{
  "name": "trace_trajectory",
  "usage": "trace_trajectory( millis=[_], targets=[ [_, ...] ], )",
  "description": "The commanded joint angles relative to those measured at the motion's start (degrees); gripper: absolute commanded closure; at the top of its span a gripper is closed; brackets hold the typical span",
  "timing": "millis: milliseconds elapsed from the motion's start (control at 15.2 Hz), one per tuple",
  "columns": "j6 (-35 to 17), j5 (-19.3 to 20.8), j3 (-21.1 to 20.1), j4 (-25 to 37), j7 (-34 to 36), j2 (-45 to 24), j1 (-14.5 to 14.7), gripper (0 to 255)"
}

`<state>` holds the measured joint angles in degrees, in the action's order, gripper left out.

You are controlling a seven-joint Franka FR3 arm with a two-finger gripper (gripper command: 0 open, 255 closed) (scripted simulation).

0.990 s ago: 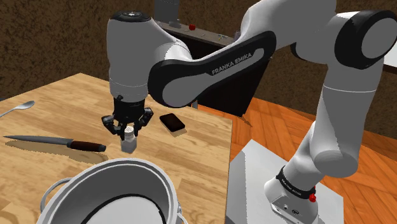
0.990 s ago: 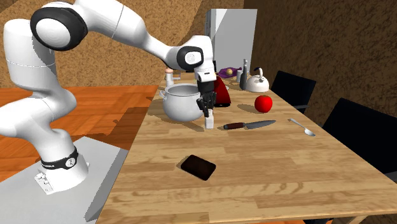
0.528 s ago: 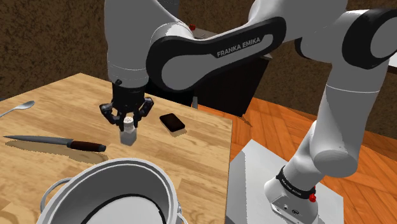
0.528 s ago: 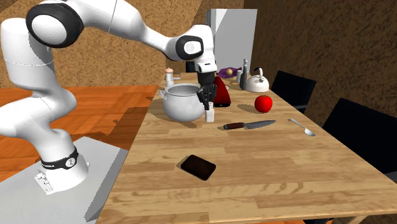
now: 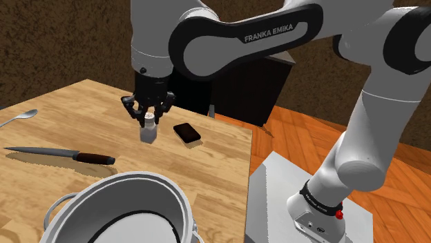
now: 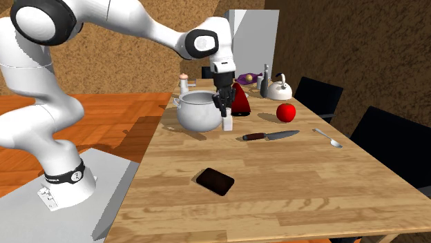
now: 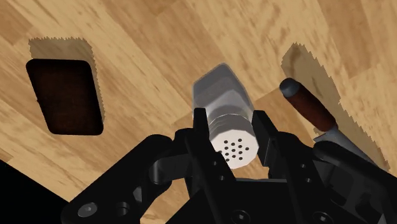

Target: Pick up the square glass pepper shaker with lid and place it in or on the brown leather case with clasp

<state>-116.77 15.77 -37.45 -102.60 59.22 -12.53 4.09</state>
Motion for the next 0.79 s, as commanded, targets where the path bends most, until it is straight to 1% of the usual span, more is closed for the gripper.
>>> trace_trajectory(
  millis=[0,330,726],
  targets=[
    [-1.2,-2.4,0.3,-3.3,-3.4,3.3,-2.6,255],
    [-2.5,-7.2,2.6,-8.2,-12.3,9.2,-7.6,255],
    [-3.0,-11.3,6.7,-11.8,-22.6,14.1,-12.2,255]
  ],
)
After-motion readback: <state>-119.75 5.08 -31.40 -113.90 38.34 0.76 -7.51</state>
